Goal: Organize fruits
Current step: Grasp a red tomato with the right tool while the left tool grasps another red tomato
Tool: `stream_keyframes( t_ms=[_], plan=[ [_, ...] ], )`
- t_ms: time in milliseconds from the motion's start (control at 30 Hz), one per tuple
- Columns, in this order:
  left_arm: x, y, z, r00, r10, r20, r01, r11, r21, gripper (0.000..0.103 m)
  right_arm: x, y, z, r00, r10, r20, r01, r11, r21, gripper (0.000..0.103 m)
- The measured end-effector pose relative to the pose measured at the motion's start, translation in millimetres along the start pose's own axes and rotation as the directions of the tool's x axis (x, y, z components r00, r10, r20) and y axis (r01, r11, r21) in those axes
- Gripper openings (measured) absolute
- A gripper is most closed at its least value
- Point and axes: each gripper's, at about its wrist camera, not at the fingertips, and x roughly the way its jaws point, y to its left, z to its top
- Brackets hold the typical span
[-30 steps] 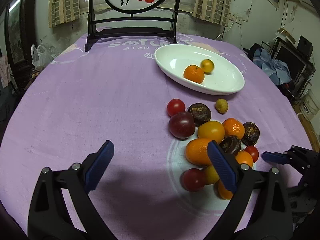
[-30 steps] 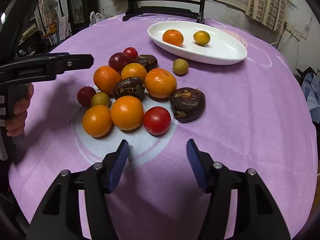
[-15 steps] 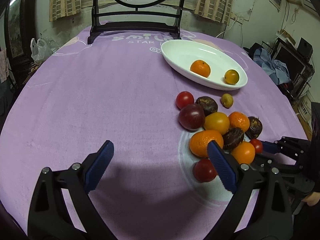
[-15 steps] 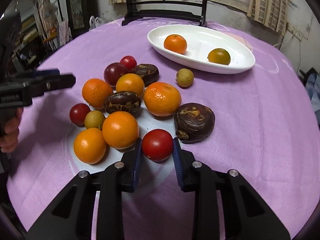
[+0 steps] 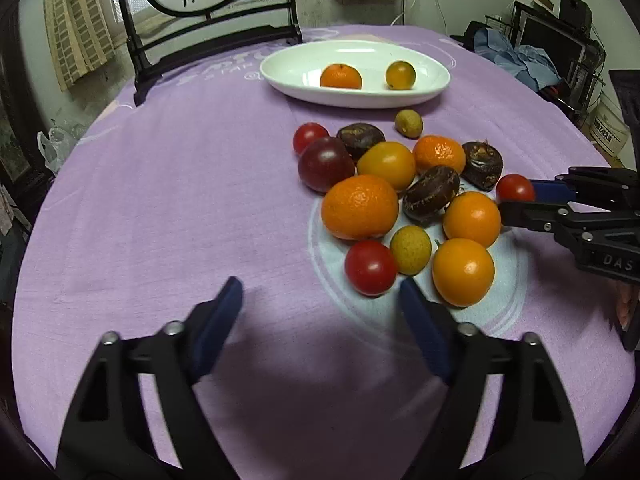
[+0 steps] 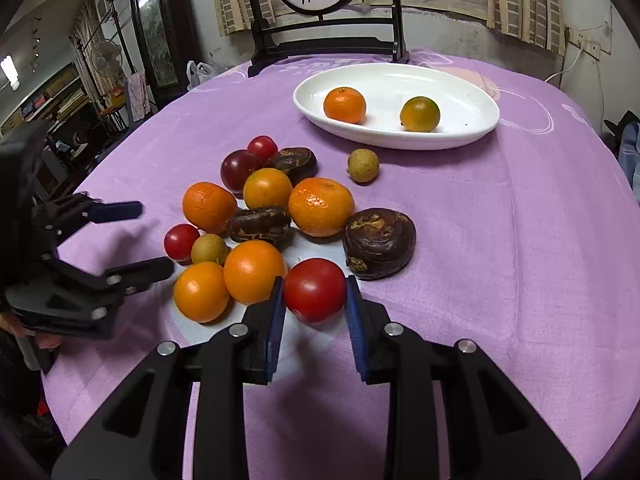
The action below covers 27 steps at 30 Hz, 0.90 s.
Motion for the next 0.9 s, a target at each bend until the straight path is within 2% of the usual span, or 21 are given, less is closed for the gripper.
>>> stream_keyframes(
  t_ms=[67,200,267,333,367,467,600,733,800,900],
  plan=[
    [5,-1,2,1.0,-0.02,-0.013,0.02,1.0,-0.005,0.071,-1,0,0,1.0,0.006,0.002,-0.006,1.0,0.003,0.03],
    [12,-7,7,1.0,-0.008,-0.028,0.008,1.0,0.018,0.063,-1,-1,0,1.0,0.014,0.001,-0.014,1.0,0.006,0.03],
    [14,-9,10,0.999,-0.023,-0.028,0.024,1.0,0.02,0.053,-1,0,0,1.0,0.019,0.002,-0.019,1.0,0.005,0.03],
    [14,-12,11,0.999,-0.047,-0.024,0.047,0.999,0.023,0.033,0,-1,0,1.0,0.022,0.003,-0.022,1.0,0.006,0.03],
    [14,-14,12,0.998,-0.062,-0.022,0.062,0.998,0.027,0.029,0,-1,0,1.0,0.023,0.003,-0.023,1.0,0.007,0.03],
    [13,-18,11,0.999,-0.042,-0.017,0.043,0.998,0.039,0.028,-1,-3,0,1.0,0.024,0.008,-0.024,1.0,0.014,0.03],
    [4,-14,9,0.998,-0.062,-0.023,0.062,0.998,0.005,0.028,-5,-3,0,0.999,0.025,0.025,-0.026,1.0,0.017,0.03],
    [-22,-15,11,0.995,-0.093,0.038,0.092,0.996,0.017,0.028,-12,-4,1,0.998,0.025,0.061,-0.027,0.999,0.027,0.03],
    [-33,-14,15,0.992,-0.111,0.063,0.111,0.994,0.007,0.028,-22,-2,4,0.994,0.023,0.108,-0.027,0.999,0.029,0.03],
    [-49,-20,27,0.989,-0.094,0.112,0.091,0.995,0.03,0.028,-39,1,11,0.985,0.028,0.173,-0.034,0.999,0.036,0.03]
  ],
)
